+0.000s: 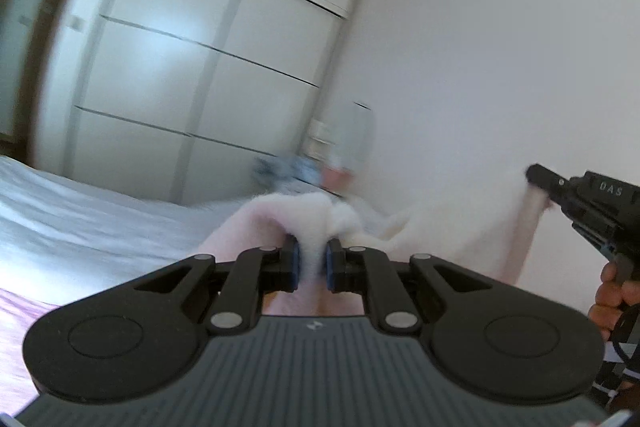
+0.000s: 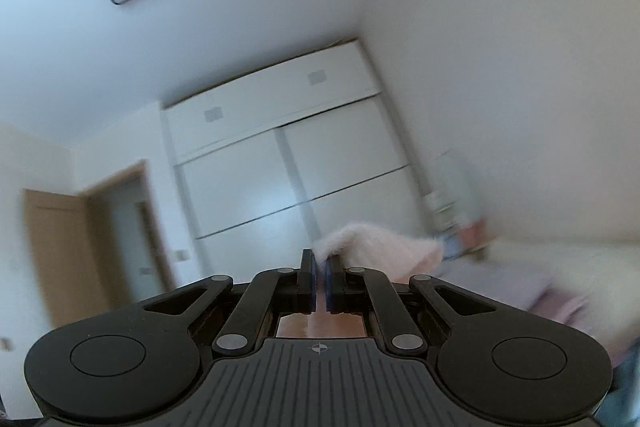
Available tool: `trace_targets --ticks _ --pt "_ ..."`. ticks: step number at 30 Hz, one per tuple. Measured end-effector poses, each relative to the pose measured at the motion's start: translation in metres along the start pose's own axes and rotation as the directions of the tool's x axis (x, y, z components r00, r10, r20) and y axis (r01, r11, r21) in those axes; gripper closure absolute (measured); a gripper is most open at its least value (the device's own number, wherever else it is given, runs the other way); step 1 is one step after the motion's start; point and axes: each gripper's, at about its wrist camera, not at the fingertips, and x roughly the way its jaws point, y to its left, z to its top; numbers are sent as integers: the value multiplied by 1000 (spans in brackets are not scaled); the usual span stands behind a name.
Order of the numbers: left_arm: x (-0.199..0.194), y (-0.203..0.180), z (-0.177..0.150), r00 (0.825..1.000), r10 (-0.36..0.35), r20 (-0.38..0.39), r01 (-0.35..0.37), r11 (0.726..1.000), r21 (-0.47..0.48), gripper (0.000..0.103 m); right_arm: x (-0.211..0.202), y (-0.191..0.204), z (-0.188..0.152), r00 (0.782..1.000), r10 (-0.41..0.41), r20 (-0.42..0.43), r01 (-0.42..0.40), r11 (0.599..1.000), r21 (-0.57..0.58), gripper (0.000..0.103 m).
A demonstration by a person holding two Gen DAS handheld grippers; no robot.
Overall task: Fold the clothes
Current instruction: 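Lift the cream sweater with both grippers and drop it on the open bed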
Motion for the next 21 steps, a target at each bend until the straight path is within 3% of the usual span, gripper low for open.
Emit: trace_targets --ticks 3,7,9,10,11,12,13,14,15,16,18,21 --pt "-33 35 10 995 103 0 -103 995 -13 94 22 34 -17 996 61 -70 -58 997 42 100" --pt "-57 73 15 974 225 -24 -226 974 -29 94 52 69 -45 975 118 -191 -100 990 100 100" --pt "-60 94 17 956 276 -103 -280 960 -22 92 70 84 -62 952 121 -281 -97 990 98 100" --pt "-58 106 11 934 314 -170 -322 946 -22 89 77 92 -73 923 113 -369 -92 993 73 100" --pt "-53 118 2 901 354 -251 -372 928 -25 82 84 100 -84 885 101 -454 -89 995 48 99" --pt "-47 129 -8 857 391 -335 -423 906 -25 82 88 107 -97 848 85 -523 -90 996 17 90" --pt "-41 141 -18 805 423 -416 -473 881 -20 82 85 110 -111 824 62 -563 -94 995 -28 74" --pt "-41 148 -28 782 433 -448 -494 869 -23 82 81 113 -126 799 37 -600 -100 992 -73 62" --pt "-43 153 -37 770 436 -467 -505 863 -28 82 78 116 -140 772 10 -635 -109 987 -117 39" --pt "-47 157 -46 753 447 -483 -520 854 -21 81 74 120 -155 745 -19 -667 -119 980 -161 29" --pt "-57 162 -64 715 473 -515 -552 834 0 81 64 126 -184 687 -72 -724 -146 961 -234 28" --pt "-88 167 -91 663 489 -567 -578 815 26 81 33 122 -227 606 -61 -793 -204 952 -229 28"
